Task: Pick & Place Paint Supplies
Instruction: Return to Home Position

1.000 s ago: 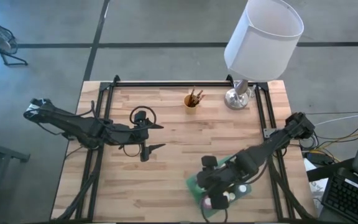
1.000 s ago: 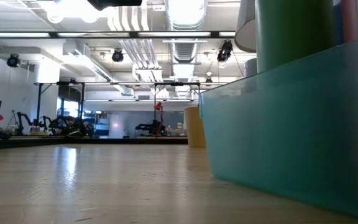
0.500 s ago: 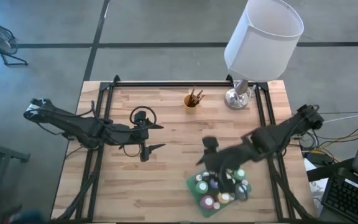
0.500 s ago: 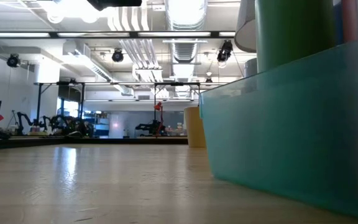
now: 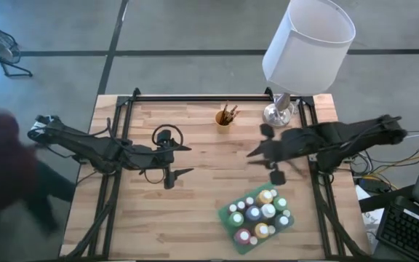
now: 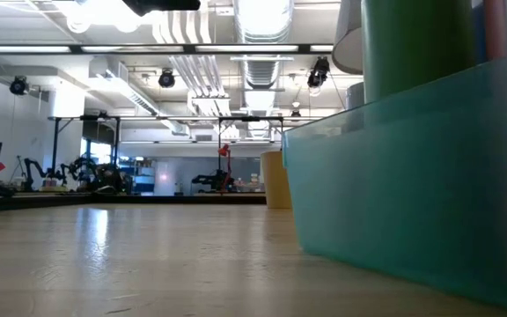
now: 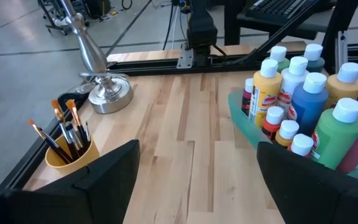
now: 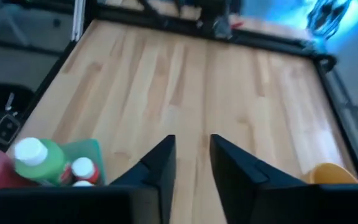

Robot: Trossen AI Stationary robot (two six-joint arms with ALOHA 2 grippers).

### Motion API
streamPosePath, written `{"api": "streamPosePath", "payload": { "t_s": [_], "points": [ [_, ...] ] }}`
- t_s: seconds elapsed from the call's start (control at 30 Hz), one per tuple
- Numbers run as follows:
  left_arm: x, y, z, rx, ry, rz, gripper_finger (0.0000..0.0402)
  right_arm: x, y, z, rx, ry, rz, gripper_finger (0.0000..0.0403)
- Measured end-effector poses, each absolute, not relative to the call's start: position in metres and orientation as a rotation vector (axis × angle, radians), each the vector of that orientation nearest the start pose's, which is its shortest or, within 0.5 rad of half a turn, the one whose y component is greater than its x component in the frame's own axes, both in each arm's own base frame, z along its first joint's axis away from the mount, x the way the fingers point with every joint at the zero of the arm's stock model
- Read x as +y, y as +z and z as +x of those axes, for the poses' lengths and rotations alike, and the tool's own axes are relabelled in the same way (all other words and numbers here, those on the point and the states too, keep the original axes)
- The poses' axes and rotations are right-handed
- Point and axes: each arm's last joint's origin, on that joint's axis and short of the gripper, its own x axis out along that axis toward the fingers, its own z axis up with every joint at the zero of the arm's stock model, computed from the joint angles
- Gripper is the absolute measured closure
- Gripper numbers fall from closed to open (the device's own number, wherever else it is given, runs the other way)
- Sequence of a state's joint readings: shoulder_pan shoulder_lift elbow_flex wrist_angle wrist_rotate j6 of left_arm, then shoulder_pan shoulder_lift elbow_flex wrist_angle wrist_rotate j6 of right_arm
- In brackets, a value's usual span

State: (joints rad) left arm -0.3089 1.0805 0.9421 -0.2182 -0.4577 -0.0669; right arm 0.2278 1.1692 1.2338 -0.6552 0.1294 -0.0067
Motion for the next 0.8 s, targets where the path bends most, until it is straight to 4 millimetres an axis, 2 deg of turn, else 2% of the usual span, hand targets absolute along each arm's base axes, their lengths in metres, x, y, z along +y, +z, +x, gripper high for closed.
{"api": "streamPosePath", "payload": {
  "t_s": [0.37,0.57,0.8],
  "points": [
    [-0.059,0.329,0.227,0.326,0.158,0.067,0.0073,0.017,0.313,0.144,0.371,0.021,-0.107,0.039],
    [-0.059,0.329,0.227,0.326,0.158,0.067,0.0073,0.011,0.293,0.111,0.244,0.009,-0.117,0.0394],
    [-0.059,0.329,0.227,0.326,0.158,0.067,0.0073,0.007,0.282,0.083,0.121,0.01,-0.073,0.0394]
  ]
}}
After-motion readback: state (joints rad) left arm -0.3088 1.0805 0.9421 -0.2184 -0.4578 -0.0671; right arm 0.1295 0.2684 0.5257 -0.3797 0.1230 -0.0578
